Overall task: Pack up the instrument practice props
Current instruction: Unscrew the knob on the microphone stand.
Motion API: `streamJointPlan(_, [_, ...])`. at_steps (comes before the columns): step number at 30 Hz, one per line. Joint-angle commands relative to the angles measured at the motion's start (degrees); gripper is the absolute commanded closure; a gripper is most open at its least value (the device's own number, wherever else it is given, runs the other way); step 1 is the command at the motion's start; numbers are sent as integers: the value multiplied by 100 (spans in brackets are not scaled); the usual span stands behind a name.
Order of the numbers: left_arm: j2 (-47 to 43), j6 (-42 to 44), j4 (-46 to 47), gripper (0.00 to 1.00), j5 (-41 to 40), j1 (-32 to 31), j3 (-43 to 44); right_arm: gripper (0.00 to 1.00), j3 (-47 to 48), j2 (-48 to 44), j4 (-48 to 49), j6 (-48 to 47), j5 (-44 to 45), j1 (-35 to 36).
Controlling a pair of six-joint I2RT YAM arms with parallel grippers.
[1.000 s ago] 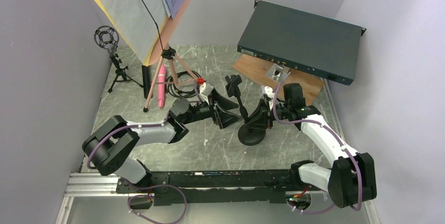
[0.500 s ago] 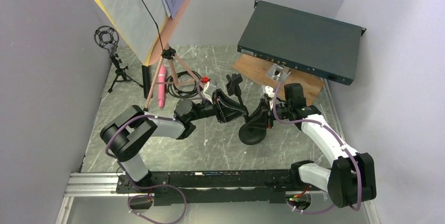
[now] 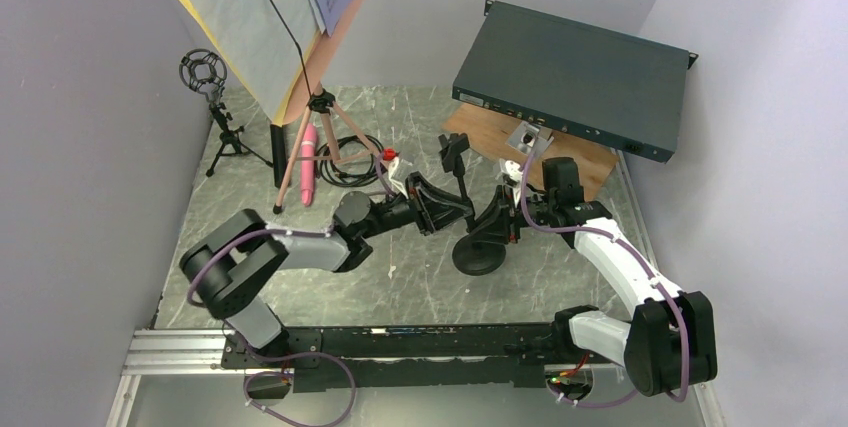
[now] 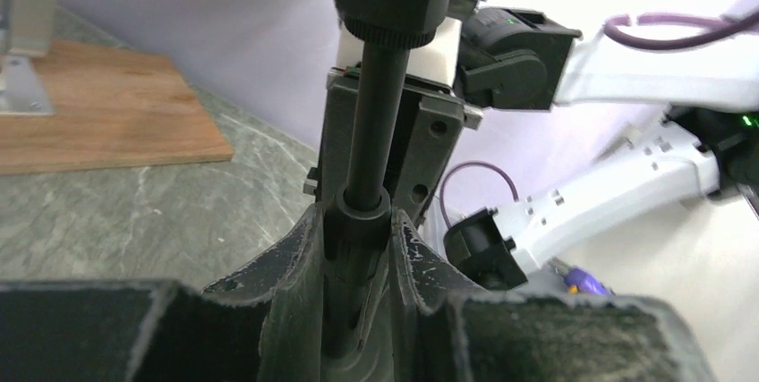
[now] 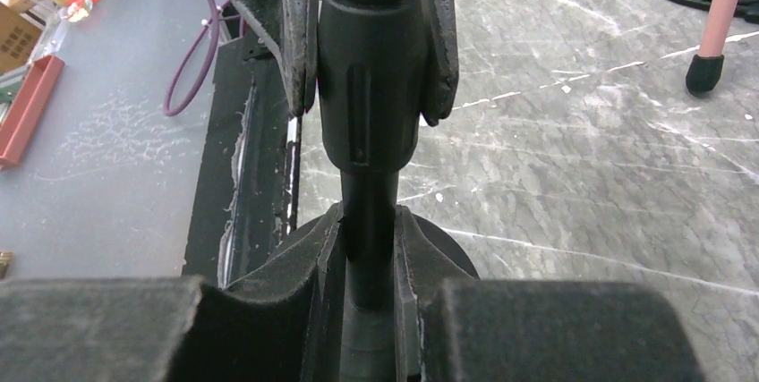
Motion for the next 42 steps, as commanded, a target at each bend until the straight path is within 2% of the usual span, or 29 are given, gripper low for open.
streamJointPlan(1, [-957,175,-1588,100,-1903,-584,4,100,88,-72,842,293,70,18])
streamJointPlan(4, [-1527,146,-3755,100,-3574,-1146,381,100,51,-63,1052,578,311,18])
streamJointPlan(7, [-1718,-349,-5652,100,-4656,-1427,1067,100,16,-54,1259,818,559,12])
streamJointPlan(14, [-1394,-975,-7426,100,-5698,-1790,2140,100,-47,-50,1546,1149,984,12])
streamJointPlan(19, [-1108,-1074,-8791,100,-7032,-2297,3052,100,-72,-20,1703,1356,1262,3])
streamJointPlan(26, [-996,-454,-8458,100,-7071,-2500,3089,100,-50,-37,1728,1445,1297,-11])
streamJointPlan(31, [-1475,206,-8083,97,-6724,-2501,2636,100,-41,-52,1733,1467,1236,-50])
streamJointPlan(33, [-1739,597,-7485,62,-6387,-2501,2270,100,-42,-43,1732,1462,1191,-50])
streamJointPlan(38, [-2312,1545,-6626,15,-5219,-2492,1532,100,-33,-55,1691,1415,1093,-54])
streamJointPlan(40, [-2528,1890,-6403,4,-4739,-2492,1280,100,-18,-51,1660,1374,1058,-54])
streamJointPlan(42, [-2763,2264,-6160,2,-4249,-2479,1019,100,-4,-49,1588,1279,991,-69])
